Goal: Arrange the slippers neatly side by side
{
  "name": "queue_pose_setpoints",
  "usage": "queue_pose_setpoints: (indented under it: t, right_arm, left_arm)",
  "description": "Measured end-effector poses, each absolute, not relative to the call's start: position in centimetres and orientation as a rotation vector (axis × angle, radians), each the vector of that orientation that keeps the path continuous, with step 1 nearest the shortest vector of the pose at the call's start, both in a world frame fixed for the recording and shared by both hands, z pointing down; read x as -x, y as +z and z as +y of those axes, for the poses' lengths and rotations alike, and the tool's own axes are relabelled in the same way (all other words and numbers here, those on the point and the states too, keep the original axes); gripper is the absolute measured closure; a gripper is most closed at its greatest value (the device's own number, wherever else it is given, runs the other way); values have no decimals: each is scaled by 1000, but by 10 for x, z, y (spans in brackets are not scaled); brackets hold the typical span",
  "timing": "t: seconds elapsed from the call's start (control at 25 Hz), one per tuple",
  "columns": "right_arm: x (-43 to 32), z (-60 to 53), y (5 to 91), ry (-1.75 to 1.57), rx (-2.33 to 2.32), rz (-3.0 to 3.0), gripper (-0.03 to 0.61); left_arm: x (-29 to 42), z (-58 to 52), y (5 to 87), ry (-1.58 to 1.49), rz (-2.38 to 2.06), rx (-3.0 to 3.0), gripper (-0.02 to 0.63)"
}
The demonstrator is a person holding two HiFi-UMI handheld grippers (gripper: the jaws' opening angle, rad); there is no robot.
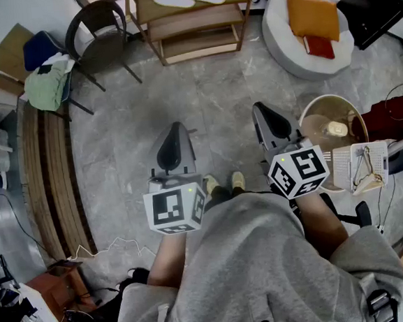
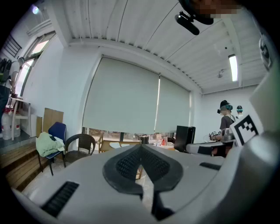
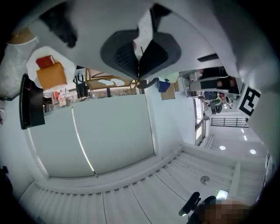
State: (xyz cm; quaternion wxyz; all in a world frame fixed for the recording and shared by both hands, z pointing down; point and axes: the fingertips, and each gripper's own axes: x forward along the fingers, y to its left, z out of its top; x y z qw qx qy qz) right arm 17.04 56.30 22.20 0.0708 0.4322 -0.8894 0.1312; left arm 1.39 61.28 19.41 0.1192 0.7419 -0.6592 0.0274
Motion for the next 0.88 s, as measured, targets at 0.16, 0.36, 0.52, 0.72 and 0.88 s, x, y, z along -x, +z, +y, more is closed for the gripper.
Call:
queue_pose_setpoints:
  t: [0.16,0.36,0.52,0.72,0.88]
  right_arm:
    - [-169,559,221,395,-1301,-2676,554]
    - [-169,553,221,412,-1315,-2682,554]
    - [-168,550,221,426,-1332,-2673,554]
    - [-161,550,223,407,-1307,-2662,555]
    - [-156,549,224,405,-1298,-2657,555]
  left_arm:
    - [-15,610,194,96,-1932,-2171,600]
    - [-15,606,197,111,-1931,-2167,600]
    - [-9,604,198,114,-1932,-2153,600]
    - [-3,603,200,114,-1937,-2142,600]
    - [0,601,203,107,-1920,-2140,600]
